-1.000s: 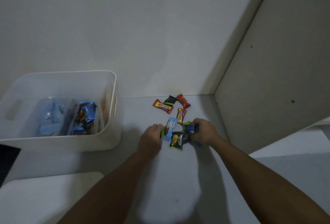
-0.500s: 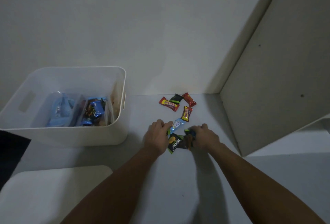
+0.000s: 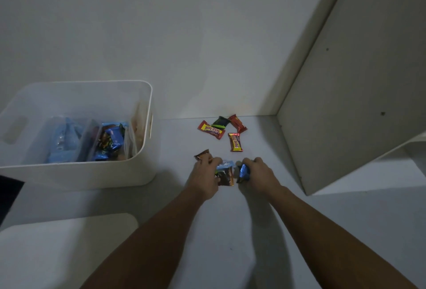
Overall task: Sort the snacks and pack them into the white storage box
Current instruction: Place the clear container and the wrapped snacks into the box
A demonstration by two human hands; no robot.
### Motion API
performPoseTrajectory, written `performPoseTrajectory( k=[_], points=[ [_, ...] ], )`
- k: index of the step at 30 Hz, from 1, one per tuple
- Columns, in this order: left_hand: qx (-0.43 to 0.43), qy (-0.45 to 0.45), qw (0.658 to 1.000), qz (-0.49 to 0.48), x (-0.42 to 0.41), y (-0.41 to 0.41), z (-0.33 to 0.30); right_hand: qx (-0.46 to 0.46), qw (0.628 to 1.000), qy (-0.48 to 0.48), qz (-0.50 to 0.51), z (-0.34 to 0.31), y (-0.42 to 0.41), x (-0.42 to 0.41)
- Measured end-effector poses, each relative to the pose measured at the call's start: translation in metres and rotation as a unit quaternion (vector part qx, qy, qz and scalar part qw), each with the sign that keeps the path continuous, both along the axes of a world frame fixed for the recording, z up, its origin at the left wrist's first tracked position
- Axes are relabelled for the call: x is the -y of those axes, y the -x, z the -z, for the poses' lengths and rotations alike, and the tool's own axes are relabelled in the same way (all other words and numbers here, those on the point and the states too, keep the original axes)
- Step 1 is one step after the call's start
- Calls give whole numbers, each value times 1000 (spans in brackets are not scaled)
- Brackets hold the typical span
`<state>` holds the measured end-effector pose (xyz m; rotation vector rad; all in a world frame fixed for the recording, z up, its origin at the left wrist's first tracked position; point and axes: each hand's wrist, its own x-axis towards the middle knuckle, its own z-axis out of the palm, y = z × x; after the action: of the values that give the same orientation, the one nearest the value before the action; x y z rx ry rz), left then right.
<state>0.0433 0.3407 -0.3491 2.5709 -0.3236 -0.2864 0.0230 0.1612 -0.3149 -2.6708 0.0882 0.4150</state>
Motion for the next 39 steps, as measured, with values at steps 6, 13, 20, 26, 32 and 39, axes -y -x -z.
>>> performPoseTrajectory(
  k=[6, 13, 20, 26, 32, 39],
  points=[
    [29, 47, 998, -29, -10, 6, -16, 18, 1000, -10, 17, -18, -4, 7],
    [88, 83, 991, -50, -28, 4, -67, 56, 998, -28, 18, -77, -18, 1],
    [163, 141, 974, -69, -52, -16, -160, 105, 991, -82, -7, -171, -47, -39],
    [210, 165, 954, -135, -126, -26, -224, 118, 981, -145, -59, -233, -73, -114],
    [185, 136, 948, -222, -210, -22, -223, 74, 975, -167, -126, -242, -88, -214],
    [72, 166, 945, -273, -258, -23, -196, -13, 978, -174, -119, -213, -103, -292]
  ],
)
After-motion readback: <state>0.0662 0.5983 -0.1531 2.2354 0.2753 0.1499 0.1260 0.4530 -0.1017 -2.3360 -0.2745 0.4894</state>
